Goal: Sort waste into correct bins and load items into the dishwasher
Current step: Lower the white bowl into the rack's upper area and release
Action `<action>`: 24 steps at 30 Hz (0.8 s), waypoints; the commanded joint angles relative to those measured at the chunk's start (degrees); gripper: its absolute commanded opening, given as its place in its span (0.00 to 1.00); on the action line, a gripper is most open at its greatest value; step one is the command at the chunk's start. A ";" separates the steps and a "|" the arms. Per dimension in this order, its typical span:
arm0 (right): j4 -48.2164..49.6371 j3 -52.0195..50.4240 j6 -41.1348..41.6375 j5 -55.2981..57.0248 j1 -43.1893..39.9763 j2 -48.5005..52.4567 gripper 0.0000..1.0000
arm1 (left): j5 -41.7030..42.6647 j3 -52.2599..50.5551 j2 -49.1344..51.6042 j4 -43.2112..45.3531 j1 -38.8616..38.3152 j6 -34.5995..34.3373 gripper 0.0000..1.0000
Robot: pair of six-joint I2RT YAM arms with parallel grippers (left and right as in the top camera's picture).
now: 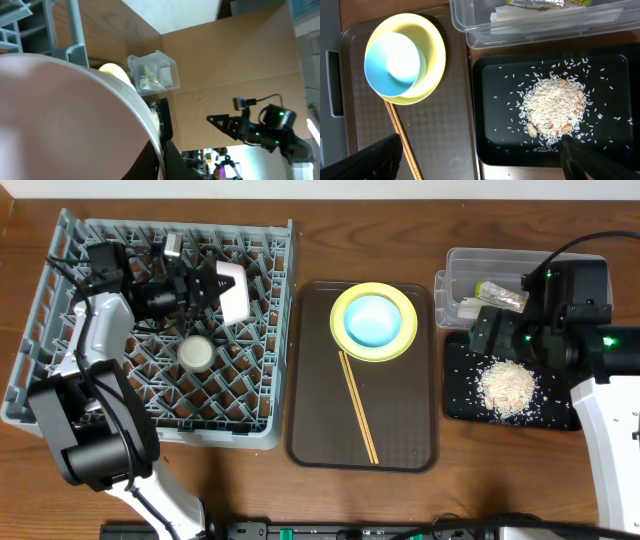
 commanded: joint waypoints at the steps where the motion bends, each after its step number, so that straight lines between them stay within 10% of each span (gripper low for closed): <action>1: -0.11 0.13 0.57 -0.07 -0.63 -0.24 0.97 | 5.29 0.68 1.38 0.98 0.24 -1.84 0.07; 21: -0.31 0.13 0.57 -0.09 -0.63 -0.24 0.97 | -3.15 0.07 1.38 1.36 0.39 -2.67 0.08; 24: -0.33 0.13 0.57 -0.11 -0.63 -0.24 0.96 | -9.86 0.07 1.38 0.68 0.92 -2.67 0.22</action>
